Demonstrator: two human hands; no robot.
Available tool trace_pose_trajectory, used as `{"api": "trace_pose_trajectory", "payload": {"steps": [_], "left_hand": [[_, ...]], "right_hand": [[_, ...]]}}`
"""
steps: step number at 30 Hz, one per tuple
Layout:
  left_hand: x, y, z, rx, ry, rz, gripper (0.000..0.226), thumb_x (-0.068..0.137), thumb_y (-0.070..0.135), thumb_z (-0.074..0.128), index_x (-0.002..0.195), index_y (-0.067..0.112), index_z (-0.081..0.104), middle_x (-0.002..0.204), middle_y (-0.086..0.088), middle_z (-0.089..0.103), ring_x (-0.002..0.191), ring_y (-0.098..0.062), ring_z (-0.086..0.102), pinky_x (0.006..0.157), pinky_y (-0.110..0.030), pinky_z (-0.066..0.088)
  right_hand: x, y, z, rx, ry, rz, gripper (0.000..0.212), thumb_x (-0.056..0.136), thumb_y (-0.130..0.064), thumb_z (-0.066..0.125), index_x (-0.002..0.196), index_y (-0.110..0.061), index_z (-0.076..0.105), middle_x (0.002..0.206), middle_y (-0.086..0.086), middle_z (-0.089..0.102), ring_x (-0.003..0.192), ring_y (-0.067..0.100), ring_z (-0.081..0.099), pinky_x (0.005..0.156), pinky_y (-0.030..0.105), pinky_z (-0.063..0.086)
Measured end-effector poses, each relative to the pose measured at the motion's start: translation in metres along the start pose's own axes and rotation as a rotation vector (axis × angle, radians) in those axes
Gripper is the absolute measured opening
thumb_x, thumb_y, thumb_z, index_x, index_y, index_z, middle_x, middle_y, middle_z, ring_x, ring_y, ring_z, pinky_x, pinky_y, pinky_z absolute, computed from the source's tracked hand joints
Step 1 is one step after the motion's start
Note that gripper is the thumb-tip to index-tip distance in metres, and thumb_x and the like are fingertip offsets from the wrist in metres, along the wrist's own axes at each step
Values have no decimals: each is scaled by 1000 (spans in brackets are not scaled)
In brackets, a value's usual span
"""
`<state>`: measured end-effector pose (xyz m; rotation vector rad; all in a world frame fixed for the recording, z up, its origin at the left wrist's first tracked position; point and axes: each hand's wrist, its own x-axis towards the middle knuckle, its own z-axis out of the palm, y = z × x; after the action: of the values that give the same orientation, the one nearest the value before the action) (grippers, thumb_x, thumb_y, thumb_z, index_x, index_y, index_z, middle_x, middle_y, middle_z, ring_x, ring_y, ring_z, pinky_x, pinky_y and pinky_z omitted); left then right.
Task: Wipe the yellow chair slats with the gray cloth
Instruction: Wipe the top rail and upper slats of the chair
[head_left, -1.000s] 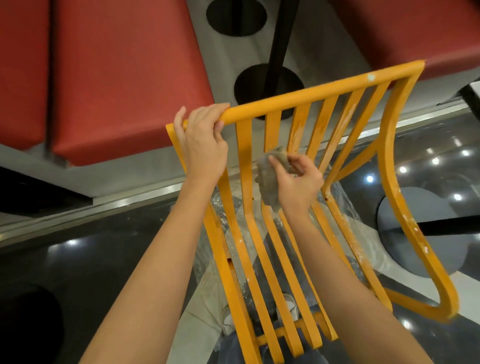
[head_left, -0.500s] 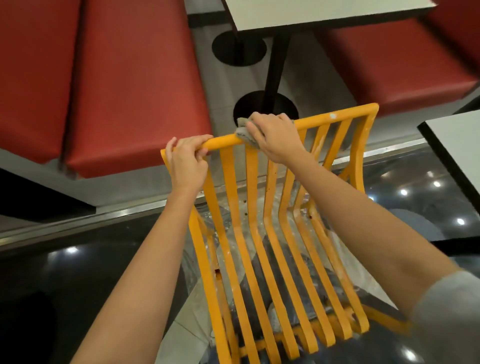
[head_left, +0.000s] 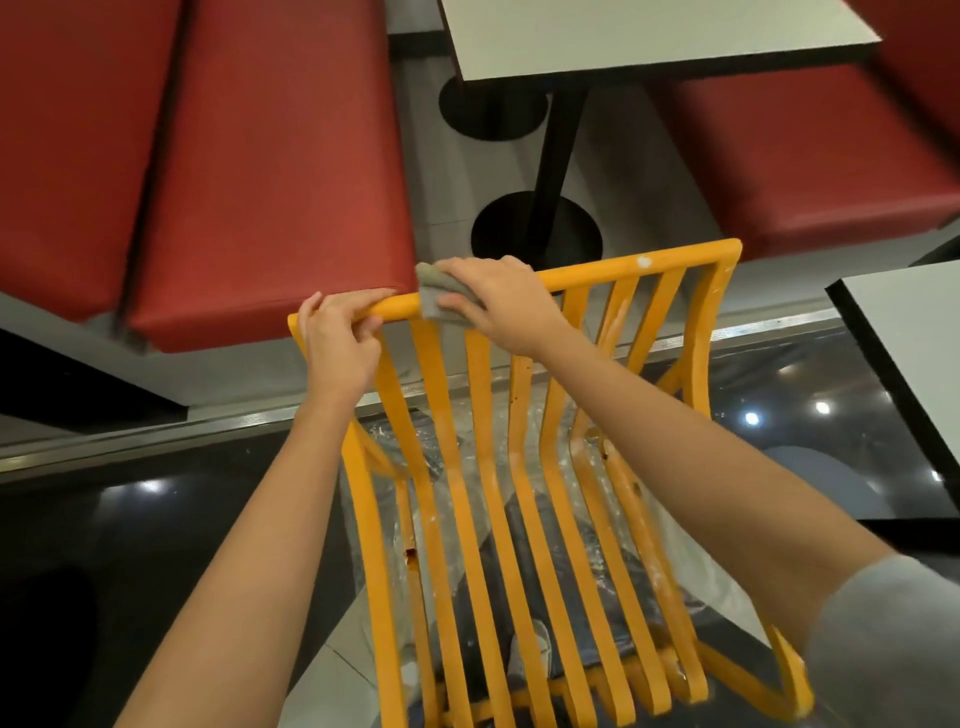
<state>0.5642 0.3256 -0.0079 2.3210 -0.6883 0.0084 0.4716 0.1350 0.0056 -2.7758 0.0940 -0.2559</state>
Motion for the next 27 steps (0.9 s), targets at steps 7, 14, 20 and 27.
{"api": "trace_pose_trajectory", "payload": {"steps": [7, 14, 20, 27], "left_hand": [[-6, 54, 12, 171, -35, -32, 45, 86, 2, 52, 125, 21, 62, 118, -1, 66, 125, -20, 53, 122, -42, 1], [-14, 104, 80, 125, -66, 144, 38, 104, 20, 38, 139, 23, 52, 140, 5, 56, 140, -13, 39, 121, -45, -1], [-13, 96, 87, 62, 23, 158, 36, 100, 12, 47, 131, 25, 61, 129, 7, 64, 133, -14, 47, 121, -47, 1], [-11, 96, 90, 27, 29, 140, 36, 99, 12, 50, 128, 28, 63, 126, 10, 65, 131, -12, 48, 121, -46, -1]], "right_hand": [[-35, 63, -18, -28, 300, 416, 34, 104, -33, 34, 96, -16, 62, 83, 1, 65, 85, 27, 61, 88, 43, 38], [-86, 90, -26, 44, 354, 160, 36, 98, -11, 51, 133, -16, 58, 123, 0, 65, 117, 18, 56, 104, 34, 37], [-71, 88, -24, 20, 488, 485, 25, 101, -12, 46, 119, -10, 63, 116, 8, 67, 117, 29, 57, 110, 42, 35], [-126, 135, -37, 183, 586, 445, 41, 94, 2, 44, 128, -9, 63, 133, 3, 62, 130, 22, 54, 114, 42, 40]]}}
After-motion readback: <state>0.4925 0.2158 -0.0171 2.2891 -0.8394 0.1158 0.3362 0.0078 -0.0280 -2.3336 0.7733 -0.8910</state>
